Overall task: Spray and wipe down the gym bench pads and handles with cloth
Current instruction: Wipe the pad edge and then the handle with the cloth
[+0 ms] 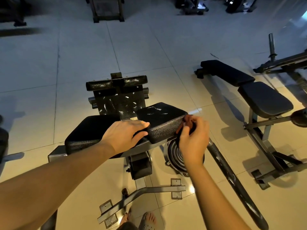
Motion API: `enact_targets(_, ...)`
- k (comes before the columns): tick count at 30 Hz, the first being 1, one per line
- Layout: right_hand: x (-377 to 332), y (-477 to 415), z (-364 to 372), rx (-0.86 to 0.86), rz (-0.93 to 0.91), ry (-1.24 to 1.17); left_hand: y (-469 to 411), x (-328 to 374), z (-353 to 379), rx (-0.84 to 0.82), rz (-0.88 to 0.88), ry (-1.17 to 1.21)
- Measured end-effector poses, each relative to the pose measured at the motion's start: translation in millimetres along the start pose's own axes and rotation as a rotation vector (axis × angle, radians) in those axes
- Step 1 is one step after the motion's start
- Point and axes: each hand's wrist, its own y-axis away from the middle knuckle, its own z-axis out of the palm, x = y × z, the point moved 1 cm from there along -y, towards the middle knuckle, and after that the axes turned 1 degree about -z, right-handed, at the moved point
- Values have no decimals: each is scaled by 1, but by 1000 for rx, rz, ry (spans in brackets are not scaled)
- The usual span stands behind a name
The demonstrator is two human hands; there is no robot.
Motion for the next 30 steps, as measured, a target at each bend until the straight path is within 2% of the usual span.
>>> enact_targets(4, -23, 64, 24, -265, -248, 34, 1, 4, -6, -25, -7, 16)
enact_targets(7, -19, 58, 19, -311, -367, 123, 1, 3, -7, -17, -3, 13)
enact_targets(9, -6, 35, 7, -246, -295, 142, 0, 2, -7, -6, 9, -6)
enact_targets(12, 1, 14, -2, -106, -58, 94, -1, 4, -9, 24, 19, -18)
enact_targets(13, -6, 20, 2, -109, -57, 79, -1, 5, -9, 31, 21, -16)
enact_targets(18, -32, 65, 28, -402, -419, 113, -1, 0, -3, 23, 30, -17)
enact_targets(20, -23, 47, 18, -343, -391, 115, -1, -1, -2, 25, 37, -14)
enact_targets(24, 9, -10, -13, -99, -78, 61, -1, -3, 0, 42, 36, -8)
enact_targets(27, 14, -19, -16, 23, 45, 32, 1, -1, 0, 49, 41, -2)
enact_targets(28, 9, -9, -11, 27, 43, 0, 1, -1, 0, 47, 43, 3)
enact_targets(30, -6, 21, 2, -84, -99, -67, 1, -2, 1, 43, 41, 15)
